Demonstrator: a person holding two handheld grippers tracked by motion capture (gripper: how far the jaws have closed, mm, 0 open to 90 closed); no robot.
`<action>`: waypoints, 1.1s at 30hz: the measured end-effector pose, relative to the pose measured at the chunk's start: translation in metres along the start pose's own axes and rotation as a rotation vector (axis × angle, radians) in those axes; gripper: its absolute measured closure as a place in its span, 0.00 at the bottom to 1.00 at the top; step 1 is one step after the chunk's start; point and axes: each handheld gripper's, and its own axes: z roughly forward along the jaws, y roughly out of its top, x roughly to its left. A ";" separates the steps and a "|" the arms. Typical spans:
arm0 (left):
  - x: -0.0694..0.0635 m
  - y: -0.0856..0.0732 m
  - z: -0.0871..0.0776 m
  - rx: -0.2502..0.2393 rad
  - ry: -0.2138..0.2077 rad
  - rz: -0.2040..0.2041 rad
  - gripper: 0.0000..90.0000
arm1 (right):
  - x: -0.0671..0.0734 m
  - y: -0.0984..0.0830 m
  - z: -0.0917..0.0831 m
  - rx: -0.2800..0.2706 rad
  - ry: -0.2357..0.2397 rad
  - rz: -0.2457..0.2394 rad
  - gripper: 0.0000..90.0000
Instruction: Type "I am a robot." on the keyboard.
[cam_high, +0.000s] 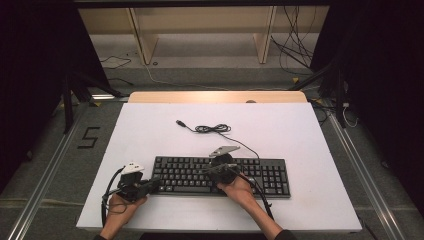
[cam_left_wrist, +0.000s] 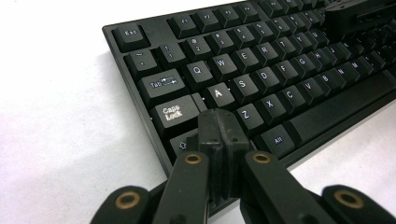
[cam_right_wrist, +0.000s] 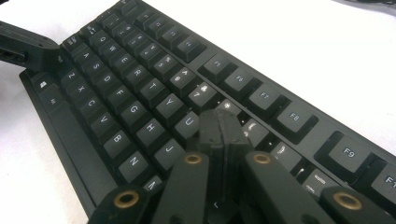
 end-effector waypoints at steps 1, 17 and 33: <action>0.000 0.000 0.000 0.000 0.001 0.001 0.99 | 0.000 0.000 0.000 -0.001 -0.001 0.000 1.00; 0.001 0.001 -0.002 -0.014 0.008 -0.013 0.99 | -0.001 0.000 -0.002 -0.008 0.010 0.019 1.00; -0.002 0.005 -0.008 -0.093 -0.046 -0.027 0.77 | 0.001 0.004 -0.016 -0.073 0.065 0.029 0.74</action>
